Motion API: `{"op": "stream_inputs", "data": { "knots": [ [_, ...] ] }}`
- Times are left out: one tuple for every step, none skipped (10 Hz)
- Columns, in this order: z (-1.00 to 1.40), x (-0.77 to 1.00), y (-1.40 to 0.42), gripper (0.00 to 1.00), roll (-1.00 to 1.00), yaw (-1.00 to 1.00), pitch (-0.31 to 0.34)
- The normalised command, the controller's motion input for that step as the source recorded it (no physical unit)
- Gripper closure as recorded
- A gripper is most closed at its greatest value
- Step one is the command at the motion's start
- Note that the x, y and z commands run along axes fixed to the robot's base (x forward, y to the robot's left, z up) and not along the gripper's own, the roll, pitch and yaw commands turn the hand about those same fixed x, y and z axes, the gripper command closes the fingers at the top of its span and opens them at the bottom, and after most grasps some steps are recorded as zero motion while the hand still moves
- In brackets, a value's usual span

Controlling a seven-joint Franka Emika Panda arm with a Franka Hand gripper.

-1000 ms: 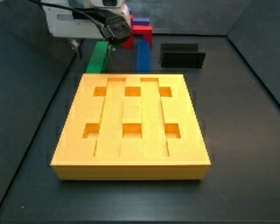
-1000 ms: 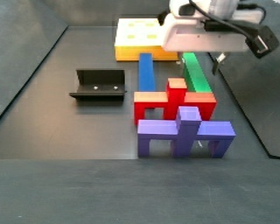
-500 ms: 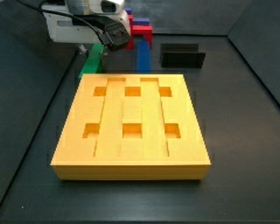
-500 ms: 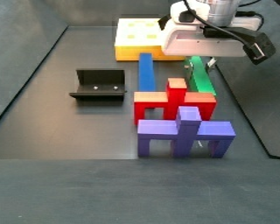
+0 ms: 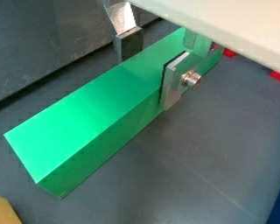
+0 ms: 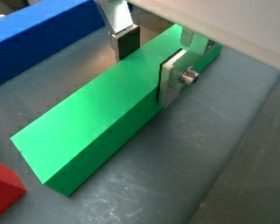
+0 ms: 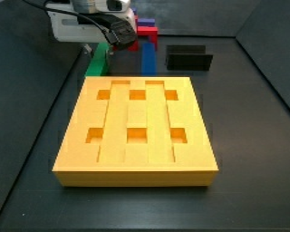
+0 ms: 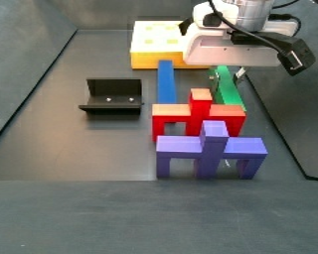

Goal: Pick up the green object. Move up. Move to above the board. Insert the green object.
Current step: Pick up the green object.

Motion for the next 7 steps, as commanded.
{"op": "stream_inputs", "data": {
  "knots": [
    [0.0, 0.0, 0.0, 1.0, 0.0, 0.0, 0.0],
    [0.0, 0.0, 0.0, 1.0, 0.0, 0.0, 0.0],
    [0.0, 0.0, 0.0, 1.0, 0.0, 0.0, 0.0],
    [0.0, 0.0, 0.0, 1.0, 0.0, 0.0, 0.0],
    [0.0, 0.0, 0.0, 1.0, 0.0, 0.0, 0.0],
    [0.0, 0.0, 0.0, 1.0, 0.0, 0.0, 0.0],
    [0.0, 0.0, 0.0, 1.0, 0.0, 0.0, 0.0]
  ]
}}
